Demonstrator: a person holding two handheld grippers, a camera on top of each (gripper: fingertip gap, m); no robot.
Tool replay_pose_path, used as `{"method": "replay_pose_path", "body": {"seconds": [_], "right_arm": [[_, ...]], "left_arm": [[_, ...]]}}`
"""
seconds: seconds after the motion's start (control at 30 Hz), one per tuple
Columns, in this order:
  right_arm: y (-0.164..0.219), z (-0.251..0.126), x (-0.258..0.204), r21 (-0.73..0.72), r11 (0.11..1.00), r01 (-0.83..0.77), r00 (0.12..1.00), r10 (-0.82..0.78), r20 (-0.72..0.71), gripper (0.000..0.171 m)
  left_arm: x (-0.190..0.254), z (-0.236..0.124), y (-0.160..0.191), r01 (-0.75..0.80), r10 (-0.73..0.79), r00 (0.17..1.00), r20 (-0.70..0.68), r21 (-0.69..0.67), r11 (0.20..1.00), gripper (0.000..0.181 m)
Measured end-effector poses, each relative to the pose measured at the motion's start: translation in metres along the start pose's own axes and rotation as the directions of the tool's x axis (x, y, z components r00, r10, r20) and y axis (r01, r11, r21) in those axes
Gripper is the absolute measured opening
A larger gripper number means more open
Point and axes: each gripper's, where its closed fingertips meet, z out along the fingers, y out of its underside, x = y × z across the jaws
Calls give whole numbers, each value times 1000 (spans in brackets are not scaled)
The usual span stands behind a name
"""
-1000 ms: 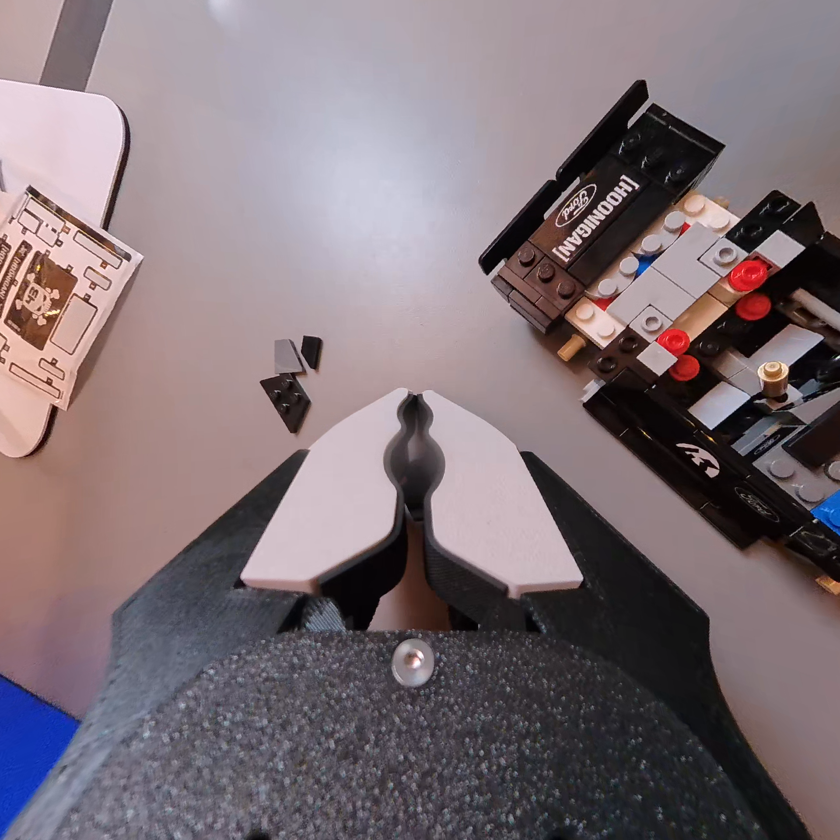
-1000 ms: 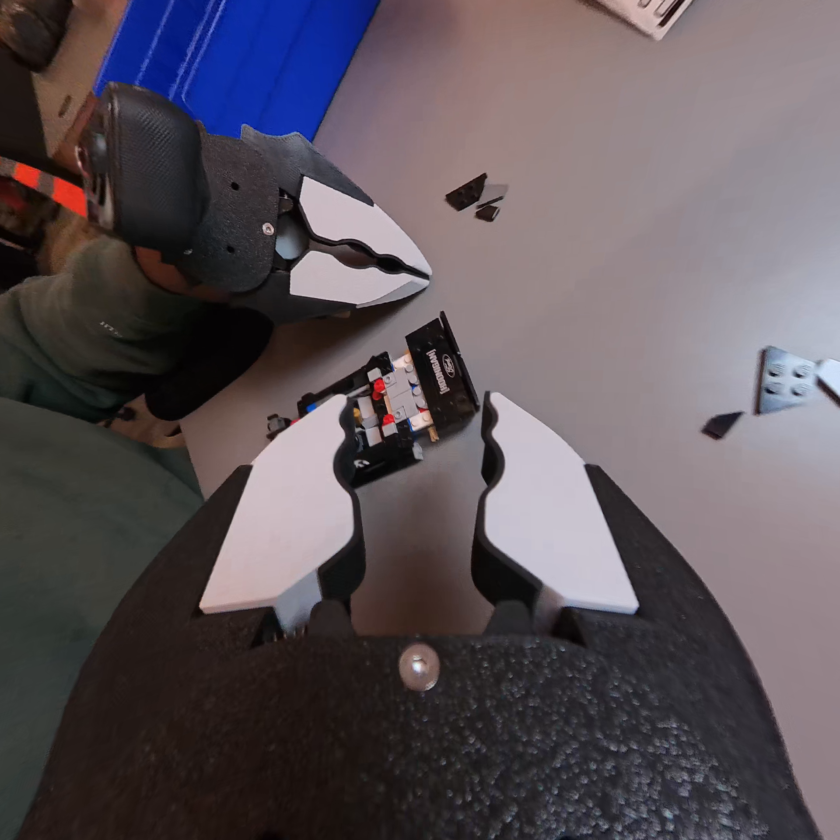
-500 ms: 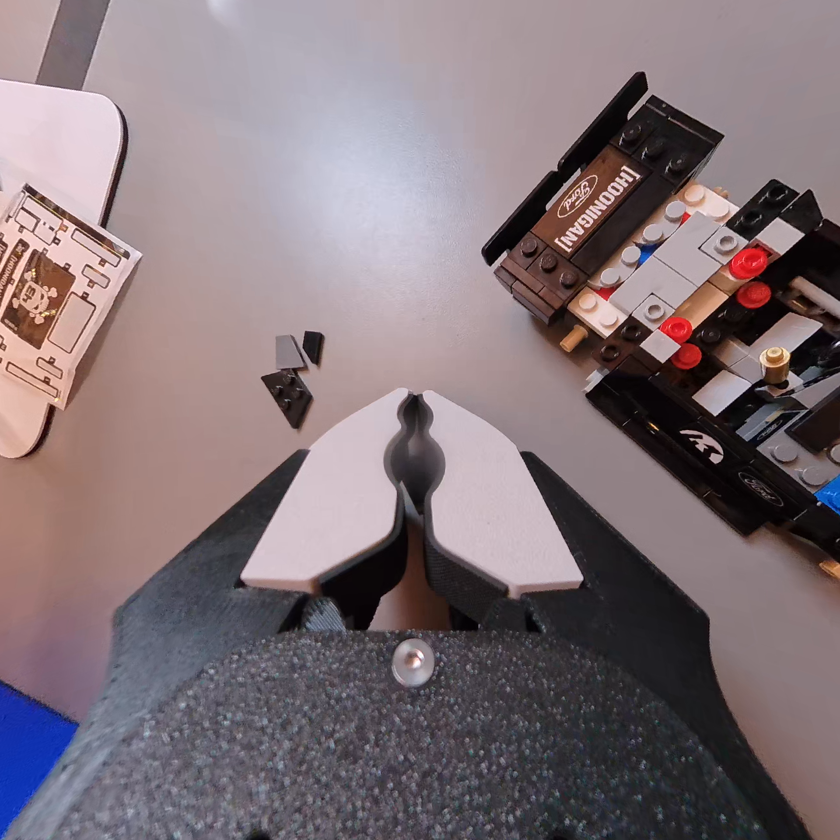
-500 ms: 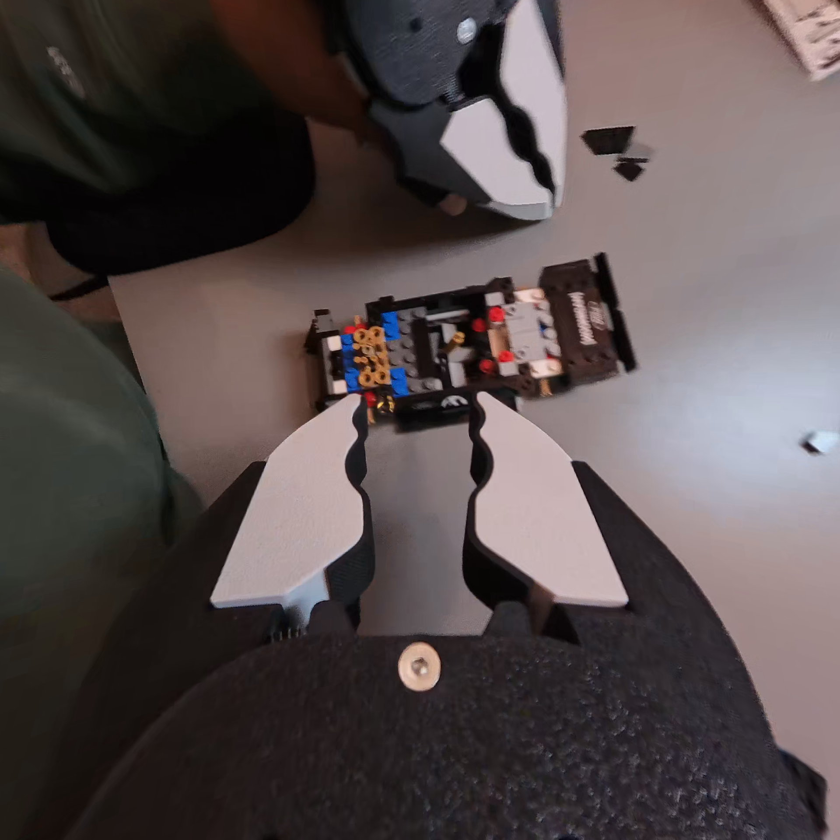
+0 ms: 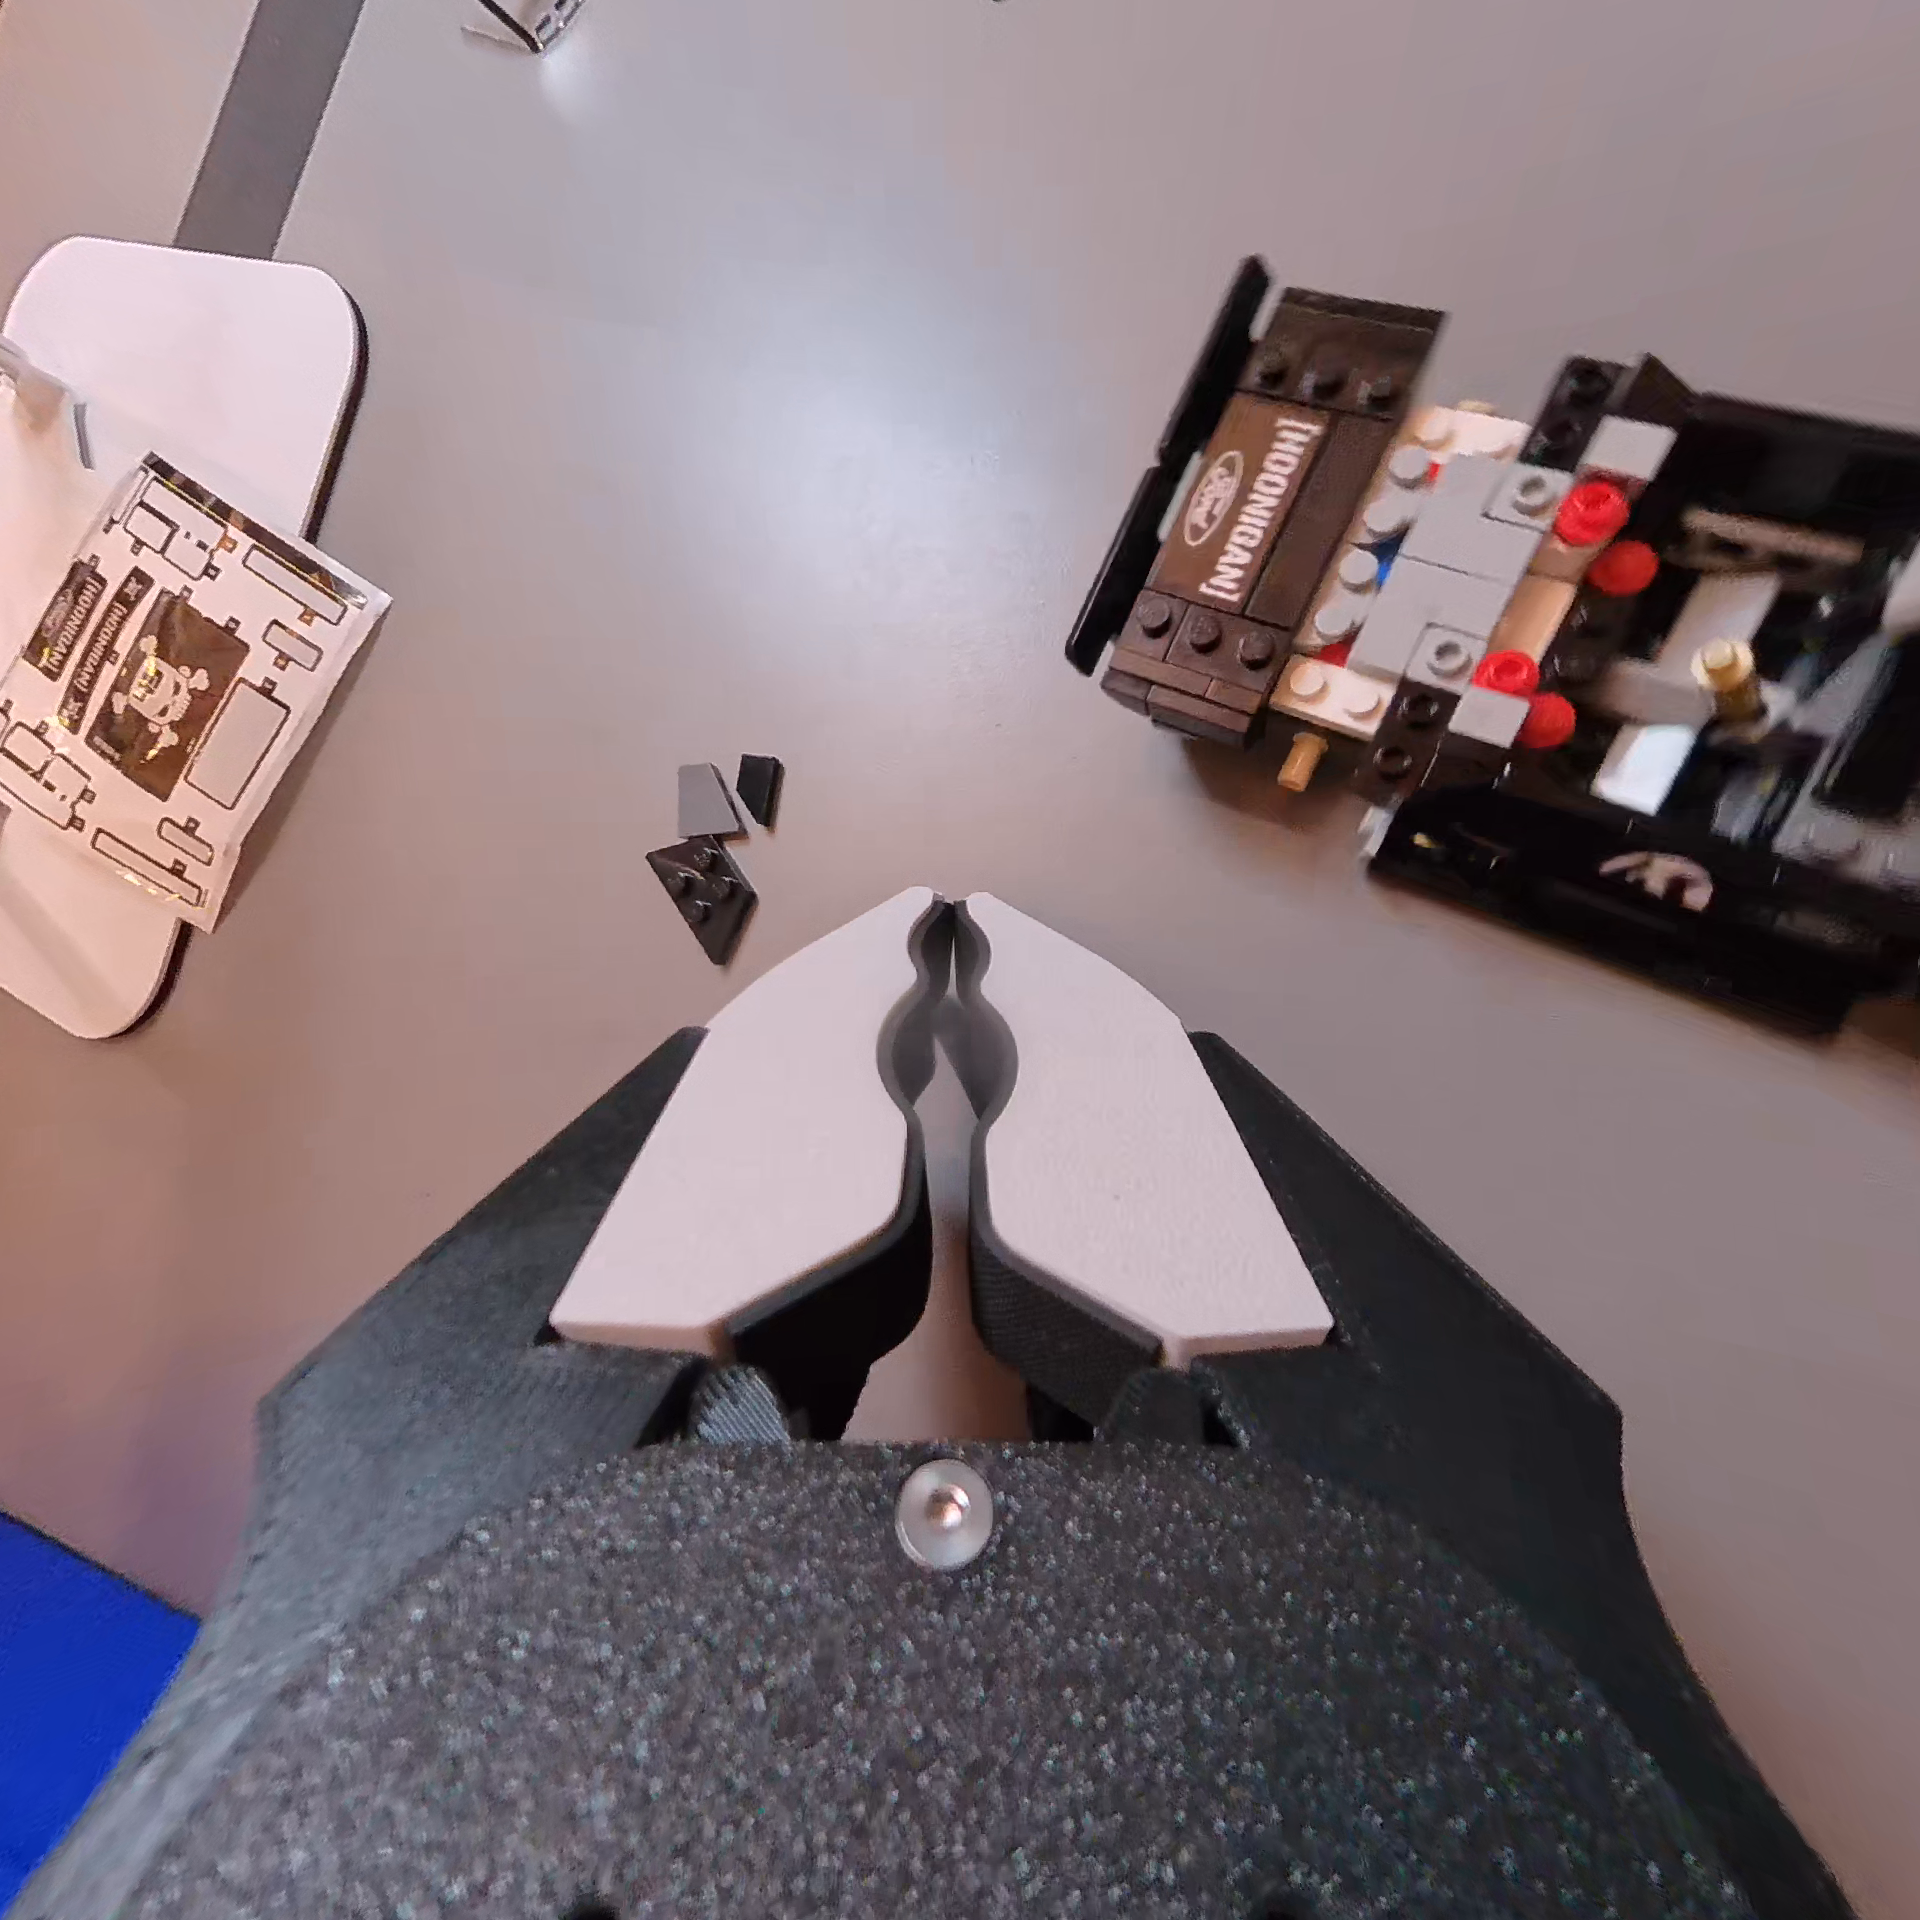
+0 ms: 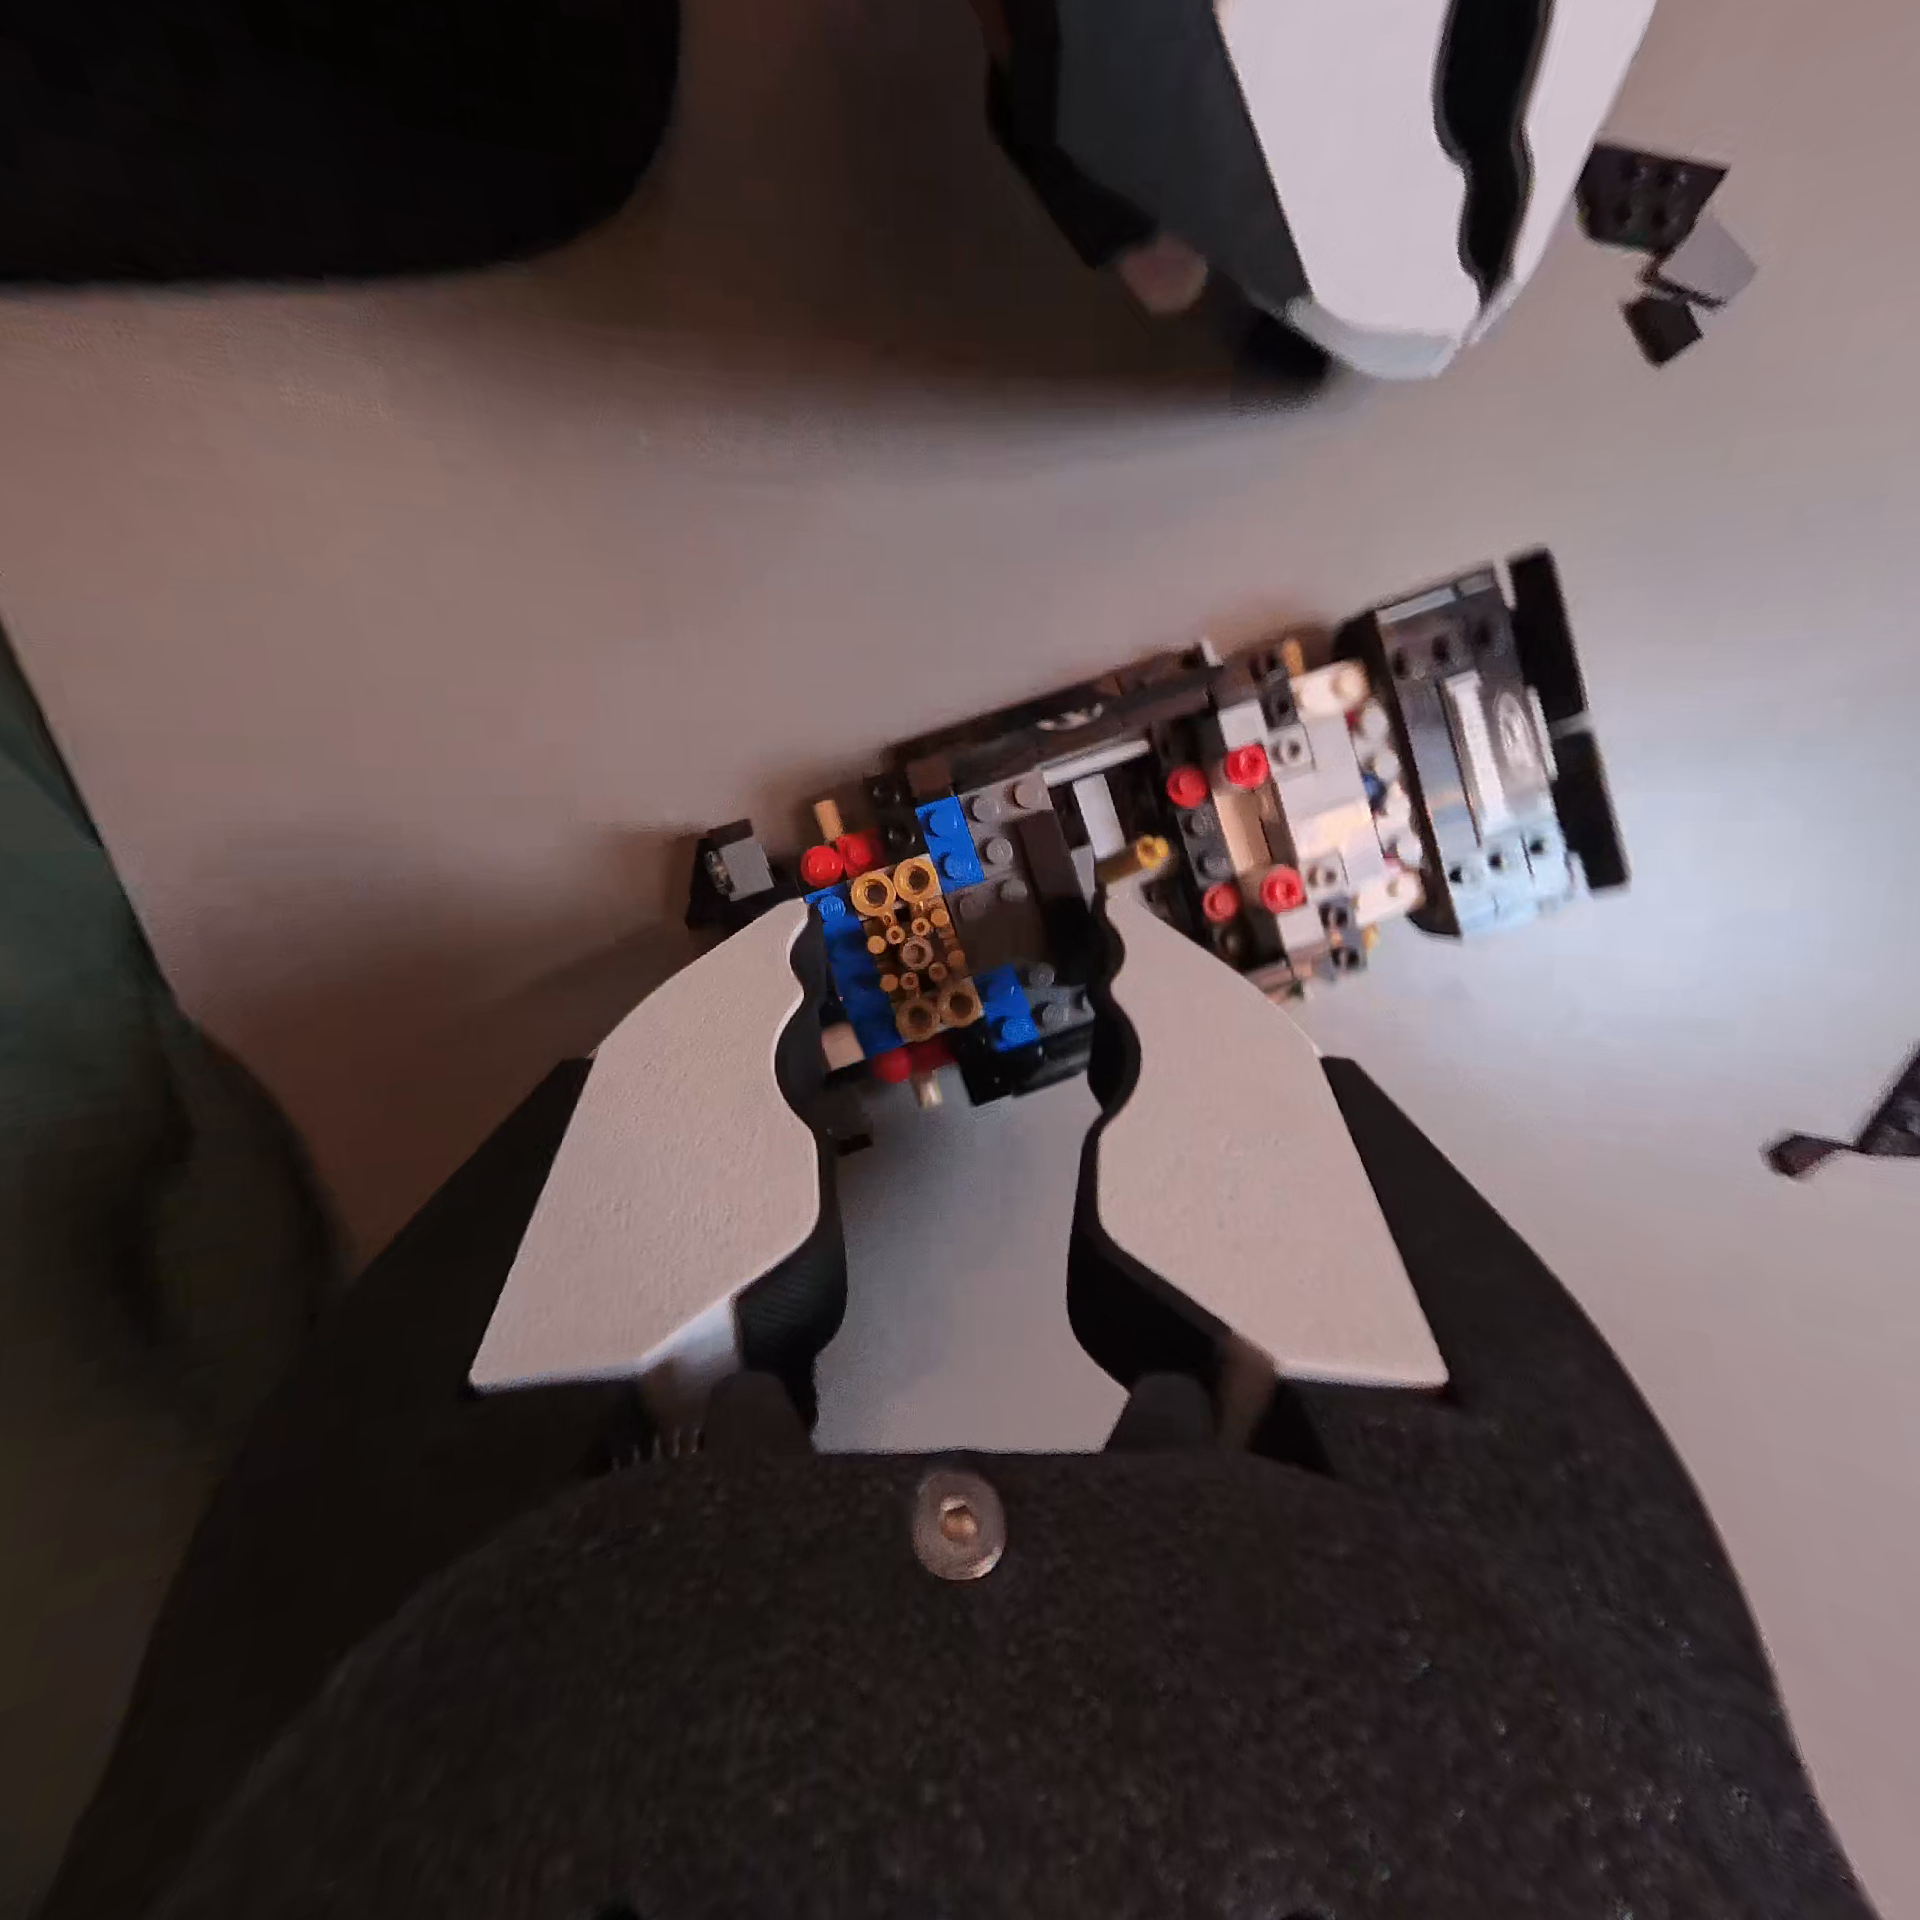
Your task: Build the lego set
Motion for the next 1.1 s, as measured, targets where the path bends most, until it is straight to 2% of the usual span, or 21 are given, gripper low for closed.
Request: {"method": "replay_pose_path", "body": {"seconds": [0.1, 0.17, 0.3, 0.37, 0.43, 0.5, 0.53, 0.7, 0.8, 0.93, 1.1], "right_arm": [[21, -15, 27, -60, 998, -31, 997, 27, -68, 47], [22, -26, 38, -23, 992, -126, 990, 124, -74, 52], [14, -17, 47, 17, 957, -291, 951, 291, -104, 94], [14, -2, 48, -11, 946, -323, 941, 320, -110, 98], [22, 14, 53, -81, 947, -310, 945, 298, -136, 96], [23, 24, 52, -113, 943, -314, 948, 304, -98, 91], [22, 24, 55, -114, 943, -314, 948, 303, -101, 82], [25, 23, 57, -169, 954, -249, 968, 242, -60, 81], [25, 19, 58, -146, 948, -283, 958, 288, 12, 81], [22, 12, 58, -113, 920, -376, 907, 390, 158, 80], [15, 0, 60, -65, 843, -533, 768, 515, 382, 80]], "left_arm": [[0, -1, -1, -1, 1, 1000, 2, 3, 1000, 0], [0, -1, -1, -1, 1, 1000, 2, 4, 1000, 0], [1, -1, -1, 0, 0, 1000, -4, 5, 1000, 0], [2, -2, -2, -3, 3, 1000, -6, 8, 1000, 0], [2, -4, -4, -5, 5, 1000, -3, 17, 1000, 0], [2, -6, -4, -10, 10, 1000, 4, 22, 1000, 0], [1, -6, -3, -11, 11, 1000, 8, 22, 1000, 0], [-1, -6, -1, -19, 19, 1000, 19, 10, 1000, 0], [-1, -7, -1, -24, 24, 999, 21, 10, 1000, 0], [0, -6, -1, -27, 27, 999, 19, 9, 1000, 0], [3, -7, -2, -34, 34, 999, 16, 11, 999, 0]]}}
